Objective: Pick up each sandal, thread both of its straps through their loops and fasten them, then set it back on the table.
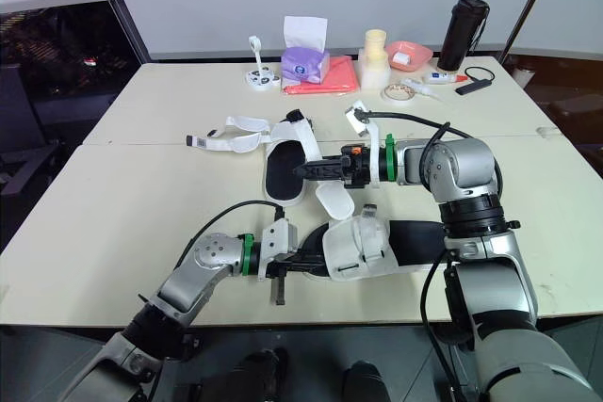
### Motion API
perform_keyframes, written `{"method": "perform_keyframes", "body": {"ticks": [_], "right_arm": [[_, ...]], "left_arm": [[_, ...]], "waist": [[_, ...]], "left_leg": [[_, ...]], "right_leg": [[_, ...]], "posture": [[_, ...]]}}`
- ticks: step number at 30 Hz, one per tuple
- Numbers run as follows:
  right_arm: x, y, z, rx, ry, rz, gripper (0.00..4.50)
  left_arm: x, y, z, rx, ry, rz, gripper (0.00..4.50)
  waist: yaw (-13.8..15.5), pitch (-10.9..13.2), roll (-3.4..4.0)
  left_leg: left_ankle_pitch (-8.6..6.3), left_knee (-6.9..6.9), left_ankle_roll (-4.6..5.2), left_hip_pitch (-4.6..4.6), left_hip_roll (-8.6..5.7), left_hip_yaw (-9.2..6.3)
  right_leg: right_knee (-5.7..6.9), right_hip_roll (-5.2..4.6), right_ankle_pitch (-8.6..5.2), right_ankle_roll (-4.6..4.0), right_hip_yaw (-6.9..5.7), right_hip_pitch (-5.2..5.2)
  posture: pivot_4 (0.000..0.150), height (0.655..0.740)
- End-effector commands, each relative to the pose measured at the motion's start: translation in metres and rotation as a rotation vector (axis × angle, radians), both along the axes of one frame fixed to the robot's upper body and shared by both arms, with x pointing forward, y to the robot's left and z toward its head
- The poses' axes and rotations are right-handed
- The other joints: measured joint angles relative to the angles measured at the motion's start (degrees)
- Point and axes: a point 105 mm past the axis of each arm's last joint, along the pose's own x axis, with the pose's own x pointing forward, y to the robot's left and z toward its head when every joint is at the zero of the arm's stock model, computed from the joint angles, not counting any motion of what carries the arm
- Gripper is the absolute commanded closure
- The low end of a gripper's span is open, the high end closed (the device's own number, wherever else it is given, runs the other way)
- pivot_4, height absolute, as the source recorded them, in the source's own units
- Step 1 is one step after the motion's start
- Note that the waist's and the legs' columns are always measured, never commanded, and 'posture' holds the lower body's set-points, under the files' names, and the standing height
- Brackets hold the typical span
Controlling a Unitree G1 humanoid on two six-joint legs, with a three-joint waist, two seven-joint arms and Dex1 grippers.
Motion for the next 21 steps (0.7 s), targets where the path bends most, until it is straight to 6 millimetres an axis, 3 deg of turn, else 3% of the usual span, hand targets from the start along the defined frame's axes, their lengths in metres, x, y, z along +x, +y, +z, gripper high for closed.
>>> {"method": "perform_keyframes", "body": {"ticks": [1,3,8,13,16,21], "right_arm": [[-0.007,0.006,0.027,0.053,-0.089,0.036,2.11],[-0.008,0.006,0.031,0.063,-0.098,0.038,2.11],[-0.014,0.007,0.041,0.084,-0.13,0.041,4.46],[-0.03,0.004,0.05,0.089,-0.172,0.056,4.46],[-0.057,0.0,0.048,0.039,-0.225,0.097,4.46],[-0.101,-0.011,0.027,-0.034,-0.286,0.149,4.46]], "left_arm": [[-0.001,0.003,-0.021,0.072,0.043,0.022,4.5],[-0.001,0.002,-0.021,0.072,0.043,0.021,4.5],[-0.001,0.001,-0.021,0.071,0.042,0.018,4.5],[-0.001,0.001,-0.021,0.07,0.047,0.016,4.5],[-0.001,0.001,-0.022,0.067,0.061,0.022,4.5],[0.0,0.003,-0.022,0.06,0.076,0.034,4.5]], "waist": [[0.0,0.0,0.0],[0.0,0.0,0.0],[0.0,0.0,0.0],[0.1,0.0,0.0],[0.2,0.0,0.0],[0.2,0.0,-0.01]], "left_leg": [[0.0,0.0,0.0,0.0,0.0,0.0],[0.0,0.0,0.0,0.0,0.0,0.0],[0.0,0.0,0.0,0.0,0.01,-0.01],[0.0,0.0,0.0,-0.01,0.02,-0.02],[0.0,0.02,0.0,-0.07,0.02,-0.04],[0.0,0.06,0.01,-0.26,0.02,-0.02]], "right_leg": [[0.0,0.0,0.0,0.0,0.0,0.0],[0.0,0.0,0.0,0.0,0.0,-0.01],[0.03,0.0,0.0,0.0,0.02,-0.04],[0.03,-0.01,0.01,0.01,0.02,-0.04],[0.01,-0.02,0.01,0.01,0.01,-0.08],[0.0,-0.05,0.05,0.1,0.03,-0.25]], "posture": [[0.15,0.74],[0.15,0.74],[0.15,0.74],[0.15,0.74],[0.15,0.74],[0.15,0.74]]}}
